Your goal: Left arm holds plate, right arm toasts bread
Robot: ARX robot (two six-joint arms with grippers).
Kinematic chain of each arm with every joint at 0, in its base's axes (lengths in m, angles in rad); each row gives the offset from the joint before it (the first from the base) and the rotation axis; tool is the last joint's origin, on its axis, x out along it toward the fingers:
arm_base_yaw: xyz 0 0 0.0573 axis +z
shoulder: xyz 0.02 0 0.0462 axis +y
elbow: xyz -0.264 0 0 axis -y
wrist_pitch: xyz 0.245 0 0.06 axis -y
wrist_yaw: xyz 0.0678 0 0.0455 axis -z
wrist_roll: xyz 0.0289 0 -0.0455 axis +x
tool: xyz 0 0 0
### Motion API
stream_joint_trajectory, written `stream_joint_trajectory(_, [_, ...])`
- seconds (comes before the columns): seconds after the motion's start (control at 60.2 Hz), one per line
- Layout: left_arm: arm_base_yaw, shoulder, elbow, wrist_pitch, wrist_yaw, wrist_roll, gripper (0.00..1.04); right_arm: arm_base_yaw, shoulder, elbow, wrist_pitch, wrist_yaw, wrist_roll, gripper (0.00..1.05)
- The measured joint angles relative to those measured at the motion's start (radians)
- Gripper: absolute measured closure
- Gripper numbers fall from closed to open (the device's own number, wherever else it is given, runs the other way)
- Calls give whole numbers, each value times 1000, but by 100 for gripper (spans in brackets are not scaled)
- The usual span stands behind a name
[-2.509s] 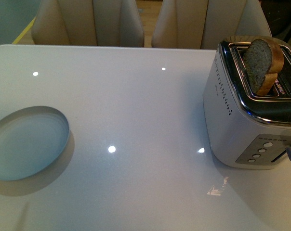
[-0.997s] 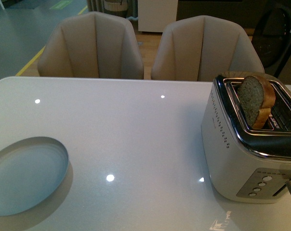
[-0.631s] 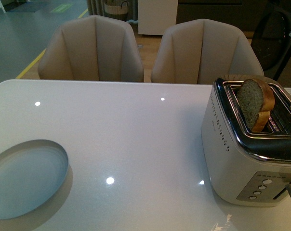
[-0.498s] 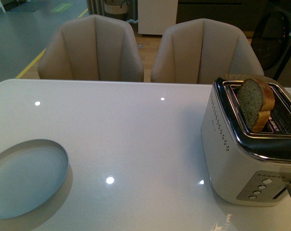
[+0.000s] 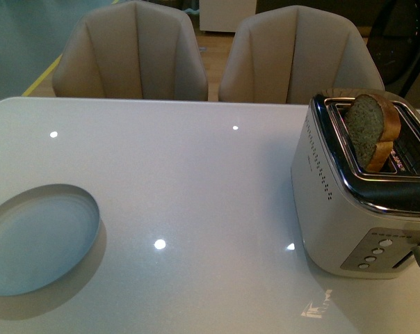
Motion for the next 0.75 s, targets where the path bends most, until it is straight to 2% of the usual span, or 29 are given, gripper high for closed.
stream_joint_trajectory(0.299, [0,0,0,0,0,0,6,0,0,0,0,0,0,9])
stream_joint_trajectory(0.748, [0,0,0,0,0,3,7,0,0,0,0,0,0,9])
